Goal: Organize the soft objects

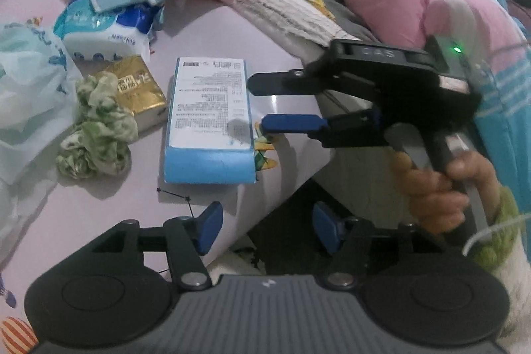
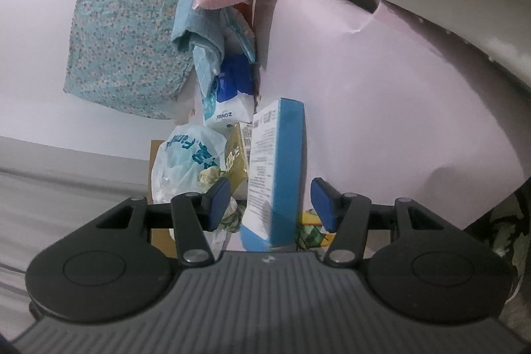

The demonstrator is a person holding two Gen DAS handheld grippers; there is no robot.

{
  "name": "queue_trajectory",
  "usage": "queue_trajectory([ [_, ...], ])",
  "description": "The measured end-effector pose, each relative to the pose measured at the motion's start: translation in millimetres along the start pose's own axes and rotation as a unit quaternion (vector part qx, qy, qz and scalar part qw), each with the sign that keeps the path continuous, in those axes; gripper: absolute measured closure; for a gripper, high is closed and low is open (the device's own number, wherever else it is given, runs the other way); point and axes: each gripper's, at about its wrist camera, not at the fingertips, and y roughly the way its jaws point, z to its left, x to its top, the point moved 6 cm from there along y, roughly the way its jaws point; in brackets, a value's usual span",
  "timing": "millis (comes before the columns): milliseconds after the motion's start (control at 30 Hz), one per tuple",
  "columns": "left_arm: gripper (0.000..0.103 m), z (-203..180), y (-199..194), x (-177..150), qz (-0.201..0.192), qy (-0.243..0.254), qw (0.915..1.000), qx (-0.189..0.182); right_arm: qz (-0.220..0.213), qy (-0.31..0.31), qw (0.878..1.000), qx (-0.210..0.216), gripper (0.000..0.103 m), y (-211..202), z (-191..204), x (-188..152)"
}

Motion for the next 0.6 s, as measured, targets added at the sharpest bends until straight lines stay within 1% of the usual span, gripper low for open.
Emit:
queue_trajectory([
  [33, 0.038, 1.4, -5.5, 1.4, -0.009, 0.006, 0.9999, 0.005, -0.002, -0.003, 1.000, -0.001, 0.049, 0.3, 1.0, 1.0],
  [133, 0.032, 3.9, -18.1, 12.4, -0.052, 0.024, 0.9979, 0.032, -0.007, -0.007, 1.000, -0.002, 0.049, 0.6, 1.7, 4.2],
  [233, 0.031, 6.9, -17.3, 26.1, -0.068, 0.027, 0.9962, 0.048, -0.009, -0.008, 1.000, -0.004, 0.049, 2.2, 1.3, 7.7],
  [300, 0.031, 10.6, -6.7, 33.2, -0.063, 0.023, 0.9958, 0.062, -0.009, -0.005, 1.000, -0.003, 0.049, 3.8, 0.6, 9.9],
  [433, 0.031, 13.2, 19.6, 41.5, -0.049, 0.030, 0.9915, 0.116, -0.010, -0.001, 1.000, 0.000, 0.049, 6.1, 0.1, 12.5],
  [467, 0.031, 15.1, 25.1, 42.2, -0.046, 0.031, 0.9907, 0.124, -0.011, -0.001, 1.000, 0.001, 0.049, 6.3, 0.2, 13.0],
  [533, 0.031, 17.0, 32.1, 43.0, -0.041, 0.029, 0.9903, 0.129, -0.011, -0.001, 1.000, 0.004, 0.049, 6.6, 0.5, 14.0],
  [600, 0.031, 16.7, 37.3, 41.4, -0.026, 0.022, 0.9923, 0.119, -0.011, 0.000, 1.000, 0.008, 0.049, 6.5, 0.7, 15.3],
])
